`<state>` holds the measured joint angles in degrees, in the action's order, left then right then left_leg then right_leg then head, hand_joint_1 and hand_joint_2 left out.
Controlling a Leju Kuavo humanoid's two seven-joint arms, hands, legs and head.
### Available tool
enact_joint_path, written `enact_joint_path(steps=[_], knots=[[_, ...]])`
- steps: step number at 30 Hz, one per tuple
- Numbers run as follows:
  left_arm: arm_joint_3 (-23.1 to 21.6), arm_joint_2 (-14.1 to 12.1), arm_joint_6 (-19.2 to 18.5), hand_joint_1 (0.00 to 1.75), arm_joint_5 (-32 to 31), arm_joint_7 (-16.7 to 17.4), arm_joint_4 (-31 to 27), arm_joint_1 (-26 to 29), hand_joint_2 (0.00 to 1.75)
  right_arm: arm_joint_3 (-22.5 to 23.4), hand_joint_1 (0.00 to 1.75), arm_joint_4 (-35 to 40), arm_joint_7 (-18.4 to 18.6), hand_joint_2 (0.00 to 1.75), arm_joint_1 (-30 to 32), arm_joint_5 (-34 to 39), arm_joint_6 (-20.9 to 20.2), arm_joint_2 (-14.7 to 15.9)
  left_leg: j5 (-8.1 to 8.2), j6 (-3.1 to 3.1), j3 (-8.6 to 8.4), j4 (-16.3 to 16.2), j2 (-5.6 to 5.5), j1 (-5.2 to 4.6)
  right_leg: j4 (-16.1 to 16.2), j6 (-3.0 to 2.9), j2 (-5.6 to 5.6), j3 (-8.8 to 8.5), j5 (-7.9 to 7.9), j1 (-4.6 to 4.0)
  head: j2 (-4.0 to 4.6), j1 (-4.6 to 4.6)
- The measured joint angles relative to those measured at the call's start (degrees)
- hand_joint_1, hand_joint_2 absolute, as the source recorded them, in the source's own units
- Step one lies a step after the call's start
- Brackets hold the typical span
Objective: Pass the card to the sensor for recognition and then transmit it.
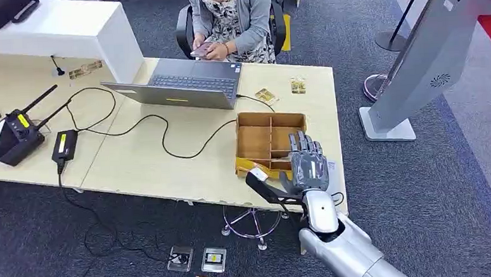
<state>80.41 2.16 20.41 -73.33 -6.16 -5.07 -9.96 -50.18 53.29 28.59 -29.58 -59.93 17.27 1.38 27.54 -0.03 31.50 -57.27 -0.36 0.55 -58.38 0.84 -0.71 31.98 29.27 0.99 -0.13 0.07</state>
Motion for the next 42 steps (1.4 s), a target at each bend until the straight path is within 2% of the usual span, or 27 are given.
enact_joint_path(steps=[18,42], knots=[[0.0,0.0,-0.4,0.0,-0.9,-0.6,0.0,0.0,0.0,0.0,0.0,-1.7,-0.1,1.75,0.0,0.3,-0.3,-0.5,0.0,0.0,-0.01,0.0,0.0,0.0,0.0,0.0,0.01,0.01,0.0,0.0,0.0,-0.02],[0.0,0.0,-0.5,0.0,-1.7,-0.3,0.0,-0.2,0.0,-0.1,0.0,-5.4,-3.5,1.75,-0.1,-0.3,0.5,-3.5,0.0,0.0,-0.01,0.0,0.02,0.01,0.0,0.0,0.05,0.01,0.0,-0.01,0.0,0.0]])
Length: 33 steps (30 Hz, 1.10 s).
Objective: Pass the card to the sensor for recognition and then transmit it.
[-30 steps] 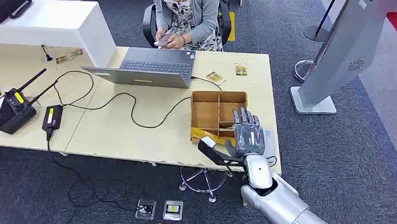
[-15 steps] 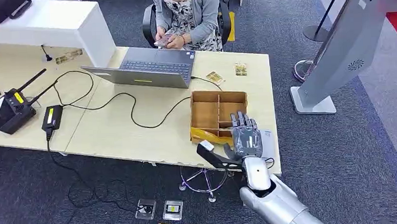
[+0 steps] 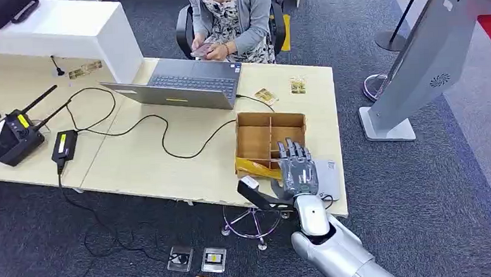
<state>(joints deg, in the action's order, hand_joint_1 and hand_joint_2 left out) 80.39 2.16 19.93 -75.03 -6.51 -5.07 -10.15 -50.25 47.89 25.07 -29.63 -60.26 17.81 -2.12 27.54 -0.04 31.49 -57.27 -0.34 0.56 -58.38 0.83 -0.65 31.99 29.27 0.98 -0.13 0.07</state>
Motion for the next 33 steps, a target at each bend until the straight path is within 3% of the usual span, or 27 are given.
enact_joint_path(steps=[1,33], knots=[[0.0,0.0,0.0,0.0,0.0,0.1,0.0,0.0,0.0,0.0,1.75,-0.2,-0.1,1.75,0.0,0.2,0.2,-0.1,0.0,0.0,0.0,0.0,0.0,0.0,0.0,0.0,0.0,0.0,0.0,0.0,0.0,0.0],[0.0,0.0,0.1,0.0,-0.3,-0.1,0.0,0.5,0.0,0.0,1.75,-1.9,-1.2,1.75,-0.4,2.7,3.1,0.1,0.0,0.0,-0.03,0.0,0.03,0.0,0.0,0.0,0.04,0.0,0.0,0.0,0.0,0.0]])
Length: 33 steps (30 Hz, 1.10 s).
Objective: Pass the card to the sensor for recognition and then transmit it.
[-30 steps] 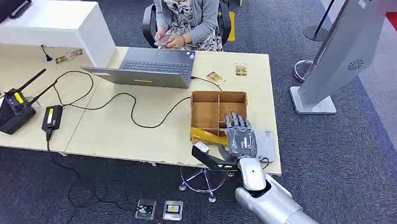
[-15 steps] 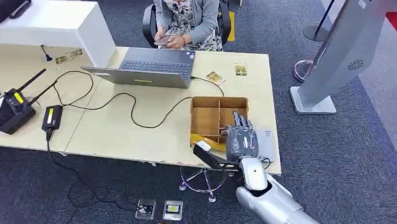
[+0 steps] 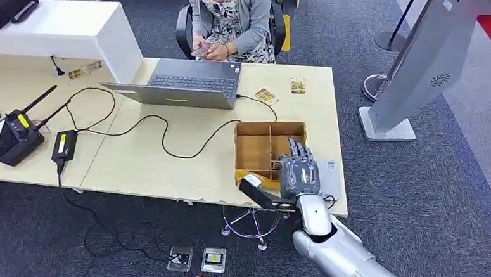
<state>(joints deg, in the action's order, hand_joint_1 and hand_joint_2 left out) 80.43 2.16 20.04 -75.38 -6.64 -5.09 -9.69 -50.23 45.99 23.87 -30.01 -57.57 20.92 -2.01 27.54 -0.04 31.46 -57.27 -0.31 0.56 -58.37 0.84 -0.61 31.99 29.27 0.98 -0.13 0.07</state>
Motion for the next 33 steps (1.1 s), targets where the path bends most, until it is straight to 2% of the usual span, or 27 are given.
enact_joint_path(steps=[7,11,13,17,24,27,33], knots=[[0.0,0.0,-0.2,0.0,-0.3,0.0,0.0,0.1,0.0,0.0,1.75,0.9,1.2,1.75,0.0,-0.7,0.5,0.3,0.0,0.0,0.01,0.0,0.0,0.0,0.0,0.0,-0.01,0.0,0.0,0.0,0.0,0.0],[0.0,-0.3,-0.4,0.0,-1.5,0.0,-0.1,-0.1,0.0,0.1,1.75,3.8,3.8,1.75,-2.3,-6.3,0.1,1.4,-0.01,0.0,0.0,0.0,0.09,-0.01,0.0,-0.01,0.05,0.02,-0.03,0.0,0.0,-0.02],[0.0,-0.5,-0.5,0.0,-1.9,0.0,-0.1,-0.4,0.0,0.2,1.75,6.1,4.6,1.75,-4.3,-9.7,-1.9,2.2,-0.01,0.0,-0.02,0.0,0.13,0.0,0.0,-0.01,0.07,0.02,-0.04,0.0,0.0,-0.02],[0.0,-0.5,-0.5,0.0,-1.9,0.0,-0.3,-0.9,0.0,0.2,1.75,9.3,4.7,1.75,-7.7,-12.6,-4.2,3.0,-0.01,0.0,-0.02,0.0,0.13,0.0,0.0,-0.01,0.07,0.02,-0.06,0.0,0.0,-0.02],[0.0,-0.5,-0.5,0.0,-2.8,0.1,-0.4,-1.5,0.0,0.2,1.75,11.4,4.2,1.75,-12.3,-13.4,-6.5,3.6,-0.01,0.0,0.05,0.0,0.13,-0.01,0.0,0.01,0.07,0.09,-0.08,0.01,0.0,-0.02],[0.0,-0.5,-0.5,0.0,-3.1,0.4,-0.5,-2.1,0.0,0.2,1.75,11.3,3.6,1.75,-16.3,-13.7,-6.7,3.6,-0.01,0.0,0.03,0.0,0.15,-0.01,0.0,0.01,0.13,0.08,-0.08,0.01,0.0,0.0],[0.0,-0.4,-0.5,0.0,-3.7,0.6,-0.5,-2.5,0.0,0.0,1.75,9.2,1.9,1.75,-19.5,-12.0,-5.5,2.3,-0.01,0.0,0.04,0.0,0.15,0.0,0.0,0.01,0.15,0.08,-0.08,0.0,0.0,-0.02]])
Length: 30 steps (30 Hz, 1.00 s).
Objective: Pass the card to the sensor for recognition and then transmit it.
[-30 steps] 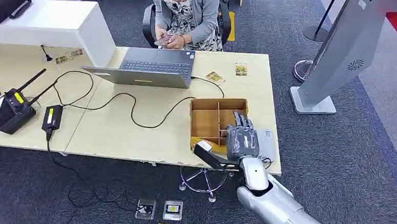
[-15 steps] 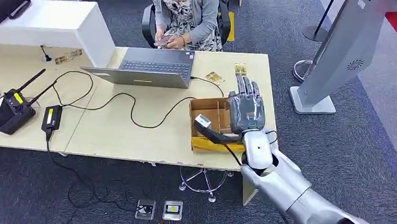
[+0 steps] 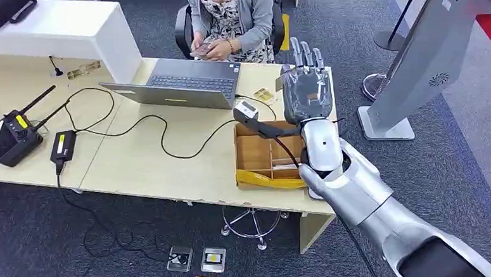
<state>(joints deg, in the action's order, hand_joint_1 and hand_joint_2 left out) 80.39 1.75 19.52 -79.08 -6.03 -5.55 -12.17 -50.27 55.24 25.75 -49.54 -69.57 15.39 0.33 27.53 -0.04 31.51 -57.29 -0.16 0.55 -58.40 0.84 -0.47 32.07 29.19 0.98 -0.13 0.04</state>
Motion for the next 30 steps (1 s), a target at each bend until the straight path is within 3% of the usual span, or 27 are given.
enact_joint_path(steps=[6,16,27,28,29,30], knots=[[0.0,0.0,0.0,0.0,-0.3,0.4,0.0,-0.2,0.0,-0.5,1.75,-4.5,-0.4,1.75,-1.9,1.5,1.4,-1.9,0.0,0.0,0.01,0.0,-0.01,0.0,0.0,0.0,-0.02,0.0,0.0,0.0,0.0,0.02],[0.0,0.1,0.5,0.0,0.3,1.2,0.0,-0.3,0.0,-1.5,1.75,-14.8,-0.4,1.75,-5.5,1.8,-0.9,-5.3,0.0,0.0,0.03,0.0,-0.01,0.0,0.0,0.0,-0.01,0.01,0.0,0.0,0.0,0.0],[0.0,0.3,1.0,0.0,1.3,0.7,0.0,0.0,0.0,-2.3,1.75,-18.6,-0.7,1.75,-5.9,1.7,-1.2,-8.0,0.0,0.0,0.06,0.0,-0.01,0.0,0.0,-0.01,-0.05,0.02,0.01,-0.01,0.0,0.0],[0.0,0.3,1.1,0.0,1.4,0.5,0.0,0.0,0.0,-2.4,0.42,-18.9,-0.7,1.75,-6.0,1.7,-1.2,-8.2,0.0,0.0,0.06,0.0,-0.01,0.0,0.0,-0.01,-0.06,0.02,0.01,-0.01,0.0,0.02],[0.0,0.3,1.2,0.0,1.6,0.4,0.0,0.1,0.0,-2.4,0.0,-19.1,-0.6,1.75,-6.0,1.6,-1.4,-8.4,0.0,0.0,0.06,0.0,-0.01,0.0,0.0,-0.01,-0.05,0.02,0.01,-0.01,0.0,0.02],[0.0,0.4,1.2,0.0,1.7,0.3,0.0,0.2,0.0,-2.5,0.0,-19.2,-0.5,0.0,-6.0,1.5,-1.5,-8.5,0.0,0.0,0.05,0.0,-0.01,0.0,0.0,-0.01,-0.02,0.03,0.01,-0.01,0.0,0.0]])
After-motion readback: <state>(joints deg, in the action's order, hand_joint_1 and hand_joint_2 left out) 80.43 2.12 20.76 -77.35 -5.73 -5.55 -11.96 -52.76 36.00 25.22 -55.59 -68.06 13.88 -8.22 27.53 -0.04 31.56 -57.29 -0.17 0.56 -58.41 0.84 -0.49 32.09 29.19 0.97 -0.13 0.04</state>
